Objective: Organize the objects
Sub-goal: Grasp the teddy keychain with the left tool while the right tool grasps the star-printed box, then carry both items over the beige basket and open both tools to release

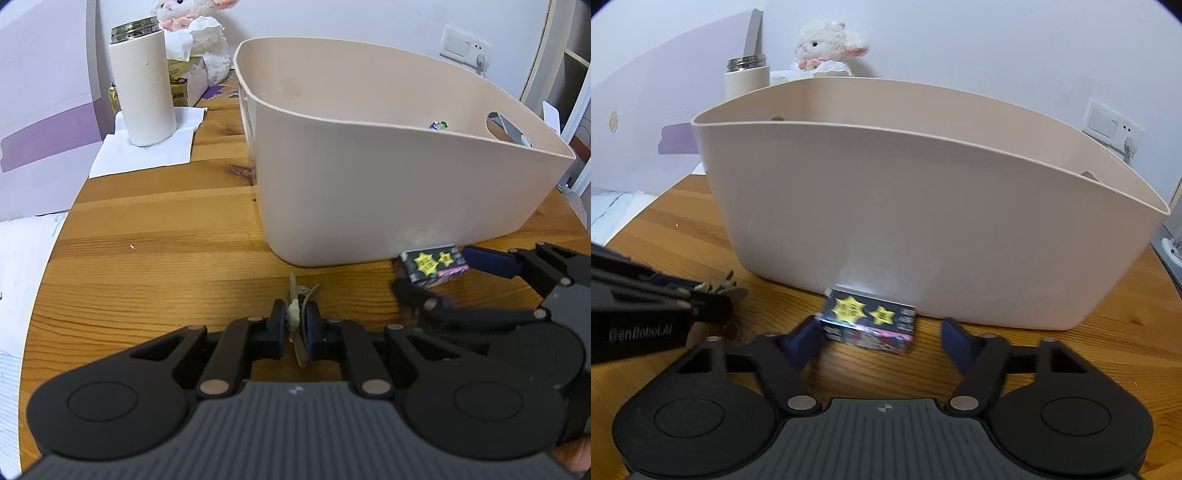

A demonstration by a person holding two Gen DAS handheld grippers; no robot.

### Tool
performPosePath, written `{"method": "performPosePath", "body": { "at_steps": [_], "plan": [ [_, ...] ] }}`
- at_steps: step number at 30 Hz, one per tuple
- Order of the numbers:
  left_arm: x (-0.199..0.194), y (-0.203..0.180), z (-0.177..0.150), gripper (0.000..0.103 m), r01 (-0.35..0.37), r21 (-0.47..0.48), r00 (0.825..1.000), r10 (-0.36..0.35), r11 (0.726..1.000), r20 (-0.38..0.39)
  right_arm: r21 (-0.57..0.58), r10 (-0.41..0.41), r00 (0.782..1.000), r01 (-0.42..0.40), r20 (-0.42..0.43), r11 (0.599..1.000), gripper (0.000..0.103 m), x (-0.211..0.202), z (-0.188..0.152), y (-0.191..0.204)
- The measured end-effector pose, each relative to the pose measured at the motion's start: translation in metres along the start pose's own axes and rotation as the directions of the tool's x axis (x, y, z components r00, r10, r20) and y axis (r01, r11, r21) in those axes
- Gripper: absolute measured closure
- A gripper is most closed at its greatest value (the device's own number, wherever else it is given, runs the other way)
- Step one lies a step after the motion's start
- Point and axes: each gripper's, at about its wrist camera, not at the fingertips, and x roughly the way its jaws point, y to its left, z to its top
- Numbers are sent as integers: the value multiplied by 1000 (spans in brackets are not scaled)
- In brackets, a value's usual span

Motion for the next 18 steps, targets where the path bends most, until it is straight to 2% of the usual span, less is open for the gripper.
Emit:
{"method": "performPosePath", "body": {
  "at_steps": [3,6,18],
  "plan": [
    [-1,-3,-3,91,-2,2,1000,2,1000,6,12,7,1000,-7,-3,1000,52,0,0,-4],
    [-3,-5,-4,91,9,1,1000,-9,1000,9,1,1,1000,-1,-4,1000,55,-5,-2,-7],
    [-28,-22,-5,91,26,40,998,-28,999,63,16,23,1000,-23,4,1000,56,-44,-4,-32]
  ]
}}
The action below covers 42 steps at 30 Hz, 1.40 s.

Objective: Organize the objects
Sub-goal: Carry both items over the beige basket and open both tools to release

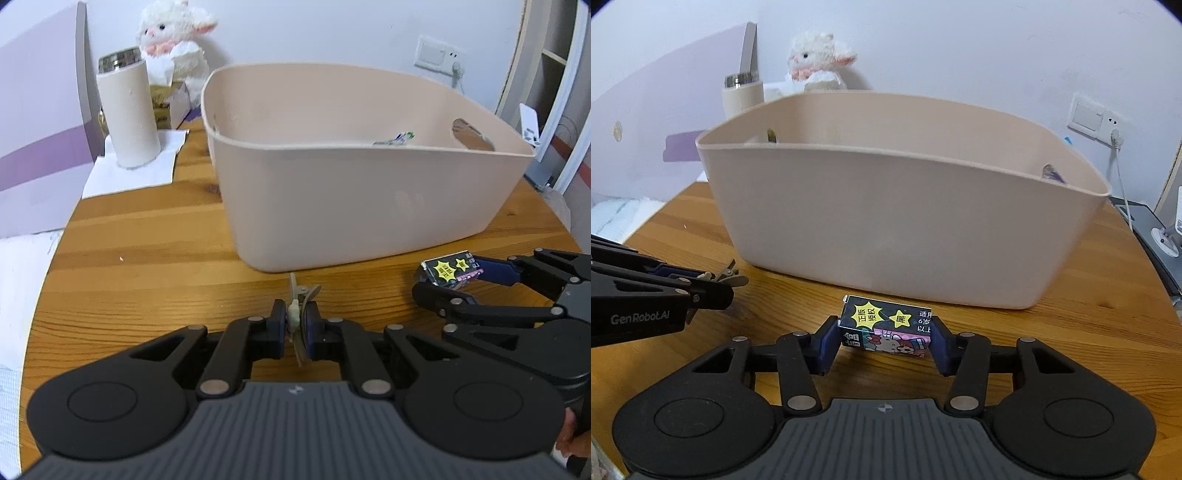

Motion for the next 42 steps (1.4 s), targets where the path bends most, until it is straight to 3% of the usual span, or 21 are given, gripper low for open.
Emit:
{"method": "performPosePath", "body": {
  "at_steps": [8,17,24,28,33,38,42],
  "plan": [
    [-38,-12,10,91,11,32,996,-14,999,89,10,23,997,-24,71,1000,56,-46,11,-19],
    [-75,-25,40,91,4,57,975,-16,998,221,46,14,978,-24,207,999,56,-90,49,-40],
    [-76,-38,75,91,-59,106,960,27,993,280,35,-30,963,22,269,999,56,-99,81,-53],
    [-59,-45,95,91,-80,99,962,51,992,269,40,-61,956,51,285,998,56,-93,97,-60],
    [-23,-50,114,91,-101,77,976,84,992,202,60,-80,962,66,263,996,56,-71,109,-67],
    [19,-54,123,91,-159,55,981,152,986,118,68,-100,975,88,200,994,56,-38,111,-73],
    [45,-52,124,91,-166,34,986,165,986,31,62,-112,985,105,130,993,56,-9,110,-76]
  ]
}}
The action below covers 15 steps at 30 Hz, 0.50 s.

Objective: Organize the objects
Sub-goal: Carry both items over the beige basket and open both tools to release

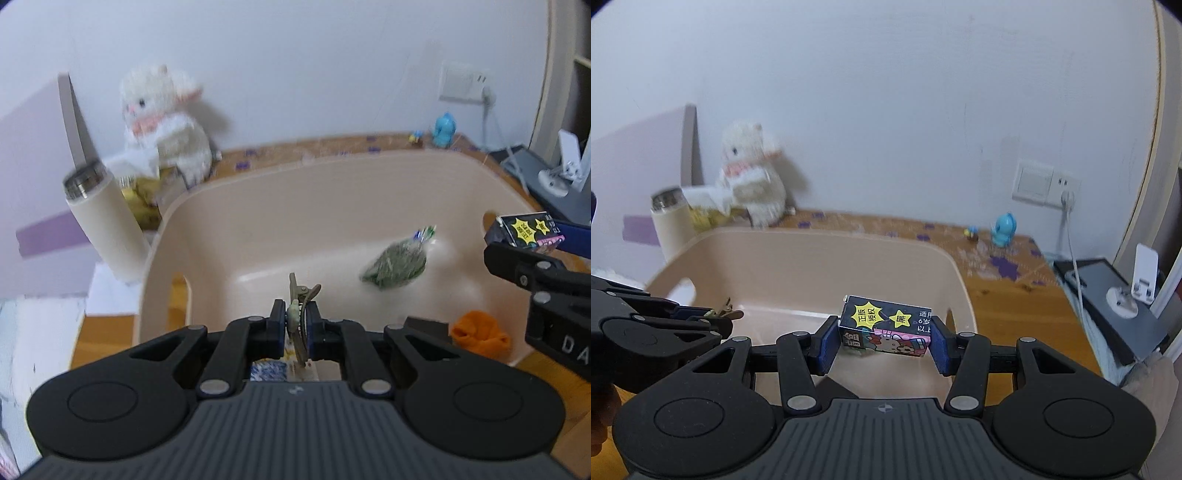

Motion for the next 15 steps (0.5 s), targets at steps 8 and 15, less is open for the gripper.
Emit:
{"method": "performPosePath", "body": {
  "at_steps": [8,15],
  "plan": [
    [27,-1,-5,90,-21,-27,996,18,999,-86,-53,-15,994,9,-107,999,55,33,-10,7],
    [20,3,-4,38,-28,-42,999,26,999,-45,-56,-29,995,24,-91,998,32,37,-15,10]
  ]
}}
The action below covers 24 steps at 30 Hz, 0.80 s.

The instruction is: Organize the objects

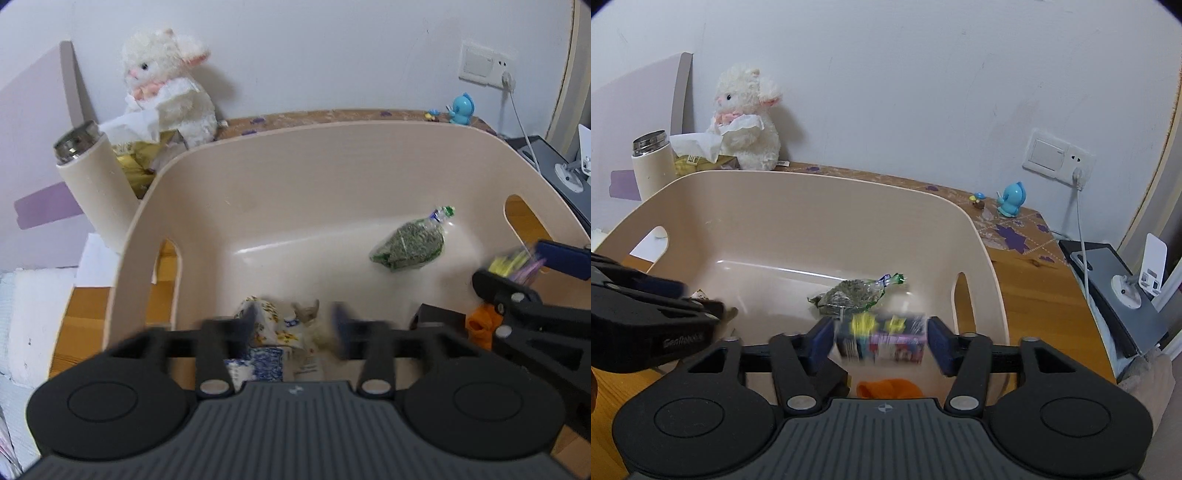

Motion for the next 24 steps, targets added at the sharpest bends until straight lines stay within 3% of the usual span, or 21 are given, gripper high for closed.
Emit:
{"method": "performPosePath", "body": {
  "at_steps": [1,6,10,12,24],
  "plan": [
    [-3,0,0,29,-8,-2,1000,8,1000,17,9,4,1000,-4,3,1000,28,-1,0,-1],
    [-16,4,4,28,-10,-2,998,10,1000,60,22,-3,1000,2,26,1000,12,-12,2,-8],
    [-28,10,6,23,-11,-27,996,13,1000,91,37,7,998,-9,58,999,11,-30,5,-16],
    [-35,14,5,23,-9,-37,994,12,999,106,43,5,997,-8,75,999,4,-40,6,-20],
    [-87,21,-17,17,-29,-53,984,38,998,172,26,29,988,-33,150,999,0,-94,-6,-29]
  ]
}}
